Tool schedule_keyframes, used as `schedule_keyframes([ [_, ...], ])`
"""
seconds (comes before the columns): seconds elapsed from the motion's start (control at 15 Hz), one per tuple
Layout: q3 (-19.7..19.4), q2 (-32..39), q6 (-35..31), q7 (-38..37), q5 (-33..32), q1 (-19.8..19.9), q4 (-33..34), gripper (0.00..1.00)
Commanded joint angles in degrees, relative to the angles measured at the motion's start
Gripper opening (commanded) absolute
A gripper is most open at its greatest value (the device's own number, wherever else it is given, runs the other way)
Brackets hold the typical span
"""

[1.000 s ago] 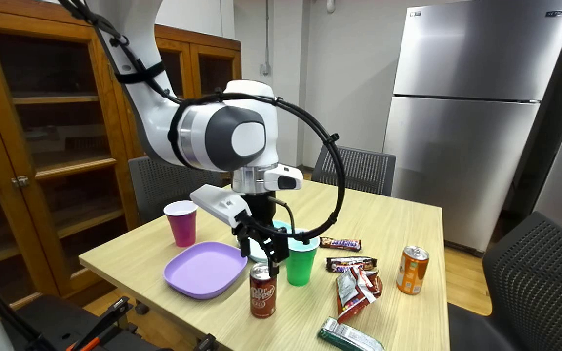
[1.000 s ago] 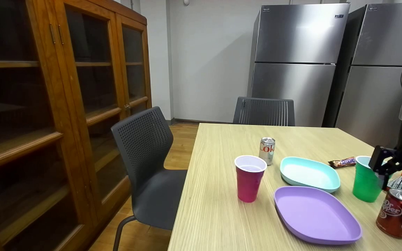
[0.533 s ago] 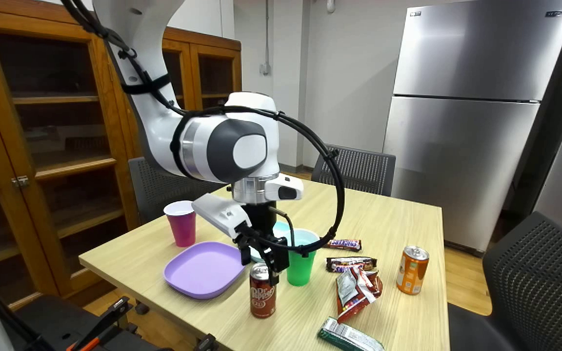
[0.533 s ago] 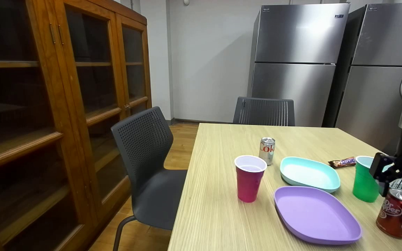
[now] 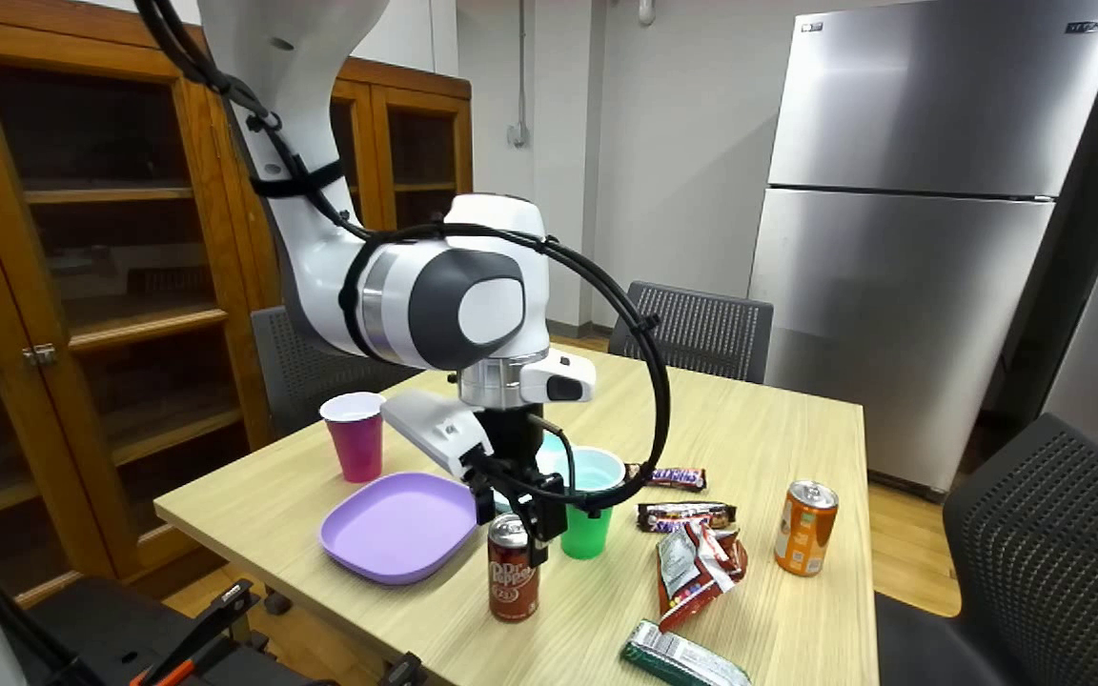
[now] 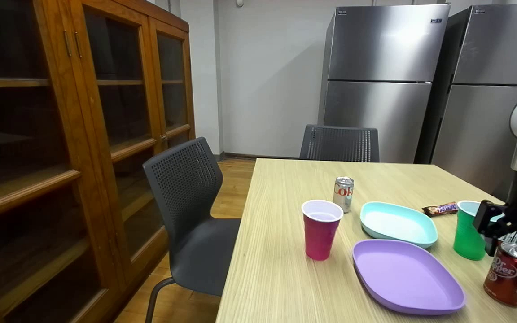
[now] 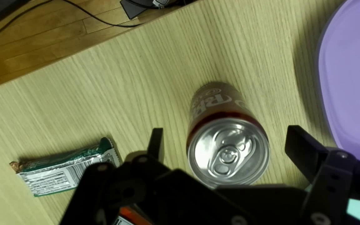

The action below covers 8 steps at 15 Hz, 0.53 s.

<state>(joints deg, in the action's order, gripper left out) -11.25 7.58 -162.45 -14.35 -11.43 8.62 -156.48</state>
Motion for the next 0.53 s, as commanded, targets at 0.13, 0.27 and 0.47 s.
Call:
schedule_keyframes([
  [0.13,-0.99,1.52,-1.17,-0.78,1.41,-1.52,0.92,0.74],
  [0.27,-1.17,1.69,-1.3,-0.82,1.49,-1.79,0.9,0.58],
  [0.47,-1.4,1.88,-1.42,-0.93,1.37,-2.11,0.99,0.38],
])
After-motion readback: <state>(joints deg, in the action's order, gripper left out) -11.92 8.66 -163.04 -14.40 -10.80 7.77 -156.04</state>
